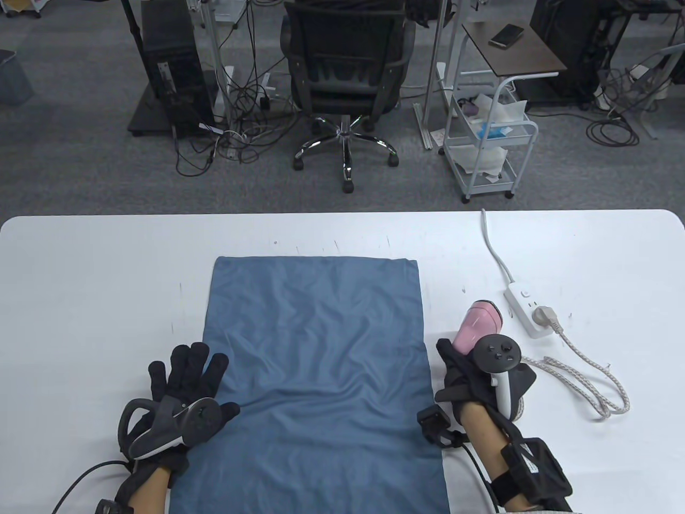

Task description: Iron pillowcase with electric iron on table

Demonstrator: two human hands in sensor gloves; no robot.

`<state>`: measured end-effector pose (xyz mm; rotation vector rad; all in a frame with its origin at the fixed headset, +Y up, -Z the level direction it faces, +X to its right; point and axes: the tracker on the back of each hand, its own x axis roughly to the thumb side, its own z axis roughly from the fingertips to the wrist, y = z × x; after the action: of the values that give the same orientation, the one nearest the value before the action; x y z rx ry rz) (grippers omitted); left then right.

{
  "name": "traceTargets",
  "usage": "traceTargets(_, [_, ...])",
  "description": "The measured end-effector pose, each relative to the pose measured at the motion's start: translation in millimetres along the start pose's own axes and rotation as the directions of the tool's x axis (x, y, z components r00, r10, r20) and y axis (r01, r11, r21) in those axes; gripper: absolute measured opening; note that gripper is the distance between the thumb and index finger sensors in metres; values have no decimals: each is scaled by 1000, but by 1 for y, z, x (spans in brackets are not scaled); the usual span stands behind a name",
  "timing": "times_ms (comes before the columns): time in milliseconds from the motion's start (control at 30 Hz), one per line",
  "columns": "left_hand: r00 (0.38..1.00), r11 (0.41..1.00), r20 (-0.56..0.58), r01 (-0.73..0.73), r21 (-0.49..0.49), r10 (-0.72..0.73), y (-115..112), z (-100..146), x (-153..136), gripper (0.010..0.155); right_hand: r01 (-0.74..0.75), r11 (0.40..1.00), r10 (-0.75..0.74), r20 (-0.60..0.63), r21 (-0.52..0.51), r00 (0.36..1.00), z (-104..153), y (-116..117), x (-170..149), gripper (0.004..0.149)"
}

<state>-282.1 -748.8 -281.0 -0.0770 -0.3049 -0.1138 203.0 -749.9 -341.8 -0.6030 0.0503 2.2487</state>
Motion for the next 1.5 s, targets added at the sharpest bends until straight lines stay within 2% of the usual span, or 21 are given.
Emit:
traceTargets(233, [1000,1000,-1,3,-13,-3,-1,0,0,88,16,999,-16,12,-38,1000,-2,-16,-4,54])
traceTargets(367, [1000,1000,-4,-4,-20,3,-1,0,0,88,30,996,-23,87,-80,996,-4,-25,-3,50])
traceTargets(467, [1000,999,5,-14,-53,14,-3,-2,2,88,-16,993,35,161,-114,986,-10,-30,-4,48])
traceTargets(667, [995,995,94,-3,-104,13,6,-15,22,87,-74,986,111,259,-148,959,-14,-45,3,53])
traceTargets(800, [979,972,192,108,-210,-67,25,-36,55,87,-239,944,311,379,-227,871,-3,-55,22,55])
traceTargets(967, [943,923,312,221,-314,-119,43,-71,107,85,-281,907,414,532,-315,739,17,-58,41,56])
traceTargets(1167, [920,891,391,191,-413,-16,33,-110,156,85,-317,864,504,653,-391,566,38,-55,55,57])
traceTargets(1267, [914,887,406,186,-422,2,24,-122,166,86,-337,853,520,697,-397,493,46,-49,59,59])
traceTargets(1500, [905,906,422,137,-401,50,18,-133,171,88,-336,844,527,760,-417,380,59,-40,68,61])
